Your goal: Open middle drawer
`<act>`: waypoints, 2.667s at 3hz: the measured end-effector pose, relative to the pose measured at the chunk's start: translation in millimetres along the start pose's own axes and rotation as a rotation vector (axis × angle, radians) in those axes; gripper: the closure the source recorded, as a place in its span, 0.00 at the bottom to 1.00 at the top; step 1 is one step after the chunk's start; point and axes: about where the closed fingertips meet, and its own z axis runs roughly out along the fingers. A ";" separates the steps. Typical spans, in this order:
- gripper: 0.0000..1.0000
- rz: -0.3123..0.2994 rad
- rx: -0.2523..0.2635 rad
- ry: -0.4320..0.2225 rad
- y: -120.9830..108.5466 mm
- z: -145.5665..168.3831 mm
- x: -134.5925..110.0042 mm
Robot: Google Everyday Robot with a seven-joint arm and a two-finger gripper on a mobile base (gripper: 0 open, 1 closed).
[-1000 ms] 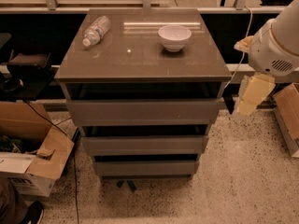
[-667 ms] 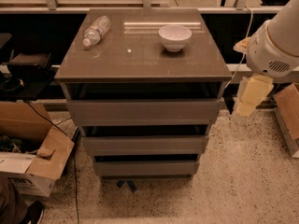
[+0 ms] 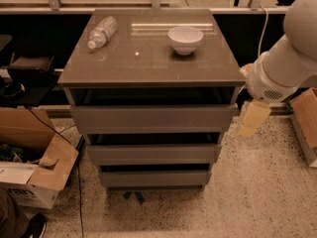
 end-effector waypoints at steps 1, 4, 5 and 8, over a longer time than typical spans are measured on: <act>0.00 0.022 0.012 -0.037 -9.9 42.1 5.3; 0.00 0.007 -0.040 -0.020 32.7 82.3 10.1; 0.00 0.022 -0.066 -0.057 45.1 112.3 7.3; 0.00 0.051 -0.091 -0.052 56.7 145.2 12.2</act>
Offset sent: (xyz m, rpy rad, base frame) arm 0.0189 -0.0017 -0.0306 0.0316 -0.0140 -0.0090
